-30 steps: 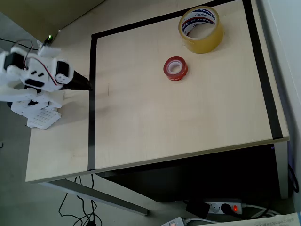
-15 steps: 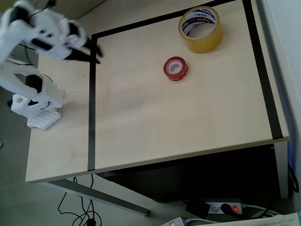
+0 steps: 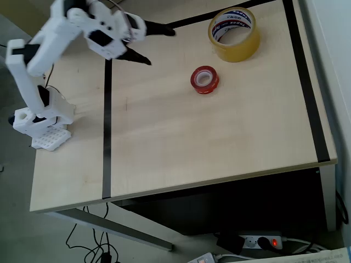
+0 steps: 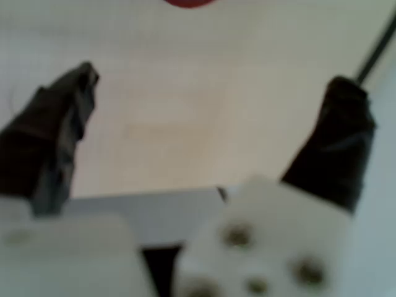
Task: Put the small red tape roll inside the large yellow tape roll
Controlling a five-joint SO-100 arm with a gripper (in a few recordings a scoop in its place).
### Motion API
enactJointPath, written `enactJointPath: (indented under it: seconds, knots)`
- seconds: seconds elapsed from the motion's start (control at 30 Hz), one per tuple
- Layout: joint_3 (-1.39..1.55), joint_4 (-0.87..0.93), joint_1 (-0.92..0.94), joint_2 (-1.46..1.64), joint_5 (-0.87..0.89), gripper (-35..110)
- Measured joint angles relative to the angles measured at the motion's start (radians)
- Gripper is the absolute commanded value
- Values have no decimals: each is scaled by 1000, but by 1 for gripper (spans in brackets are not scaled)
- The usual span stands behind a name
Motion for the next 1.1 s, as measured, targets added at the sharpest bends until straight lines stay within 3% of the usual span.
enactJointPath:
  seconds: [0.3,1.1]
  knots:
    - [-268,38,41,-342,0,37]
    - [-403,28,15,-604,3,27]
